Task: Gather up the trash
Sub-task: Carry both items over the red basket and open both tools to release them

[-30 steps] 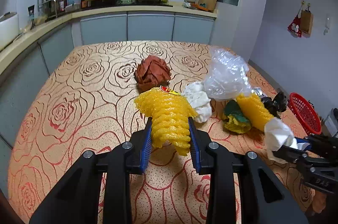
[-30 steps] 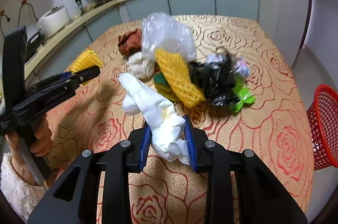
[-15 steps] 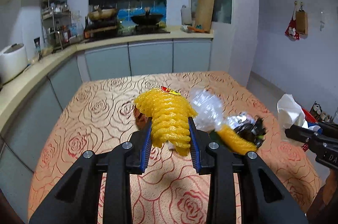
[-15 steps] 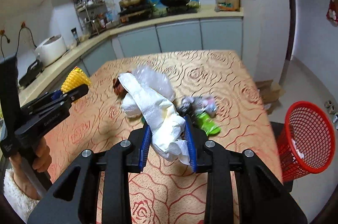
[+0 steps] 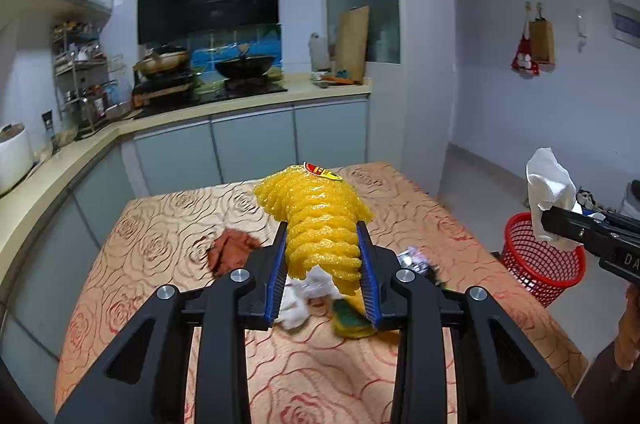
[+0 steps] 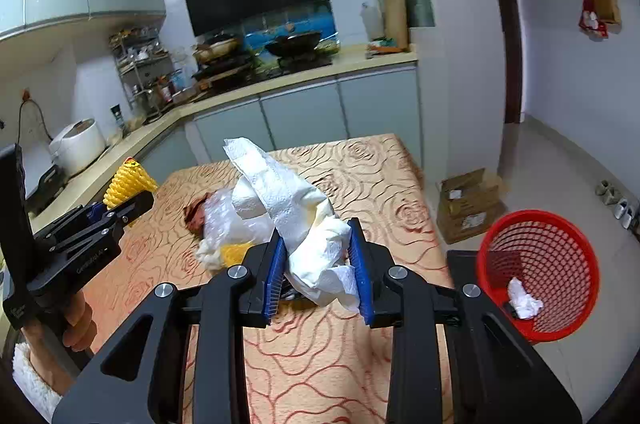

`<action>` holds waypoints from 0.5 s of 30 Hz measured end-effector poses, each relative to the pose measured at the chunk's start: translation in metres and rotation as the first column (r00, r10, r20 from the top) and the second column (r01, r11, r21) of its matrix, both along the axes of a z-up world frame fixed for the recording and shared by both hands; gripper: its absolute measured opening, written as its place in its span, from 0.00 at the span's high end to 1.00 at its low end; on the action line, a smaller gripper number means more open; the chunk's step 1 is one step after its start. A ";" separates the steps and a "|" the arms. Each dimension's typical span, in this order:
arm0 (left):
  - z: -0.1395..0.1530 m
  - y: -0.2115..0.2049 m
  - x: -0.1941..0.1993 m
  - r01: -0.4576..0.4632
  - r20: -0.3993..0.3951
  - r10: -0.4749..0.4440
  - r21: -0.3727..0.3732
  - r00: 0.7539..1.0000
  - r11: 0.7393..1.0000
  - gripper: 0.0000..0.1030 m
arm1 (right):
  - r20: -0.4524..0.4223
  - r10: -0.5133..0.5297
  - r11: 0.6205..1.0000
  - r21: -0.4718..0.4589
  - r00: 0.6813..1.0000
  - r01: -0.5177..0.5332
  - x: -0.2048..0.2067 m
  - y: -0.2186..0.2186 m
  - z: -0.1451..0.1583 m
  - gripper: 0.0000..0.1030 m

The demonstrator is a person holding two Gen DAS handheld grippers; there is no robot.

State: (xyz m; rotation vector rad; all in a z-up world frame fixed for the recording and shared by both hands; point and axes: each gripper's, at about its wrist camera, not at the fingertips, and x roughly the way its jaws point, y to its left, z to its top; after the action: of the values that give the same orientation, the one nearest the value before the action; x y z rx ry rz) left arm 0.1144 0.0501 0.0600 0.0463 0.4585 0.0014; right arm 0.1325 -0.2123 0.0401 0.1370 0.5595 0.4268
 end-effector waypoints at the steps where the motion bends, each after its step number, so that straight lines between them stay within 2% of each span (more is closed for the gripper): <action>1: 0.001 -0.005 0.001 0.010 0.002 -0.010 0.002 1.000 1.000 0.70 | 0.003 -0.012 1.000 0.004 1.000 0.012 0.000 -0.005 0.001 0.71; 15: 0.006 -0.087 0.028 0.164 0.014 -0.164 0.040 0.986 0.986 0.70 | 0.011 -0.171 0.984 0.041 0.985 0.171 0.001 -0.081 0.005 0.71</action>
State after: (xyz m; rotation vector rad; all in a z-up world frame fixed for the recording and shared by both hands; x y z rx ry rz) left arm 0.1423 -0.0369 0.0662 0.1215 0.4362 -0.1512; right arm 0.1334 -0.2930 0.0449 0.2183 0.5201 0.2715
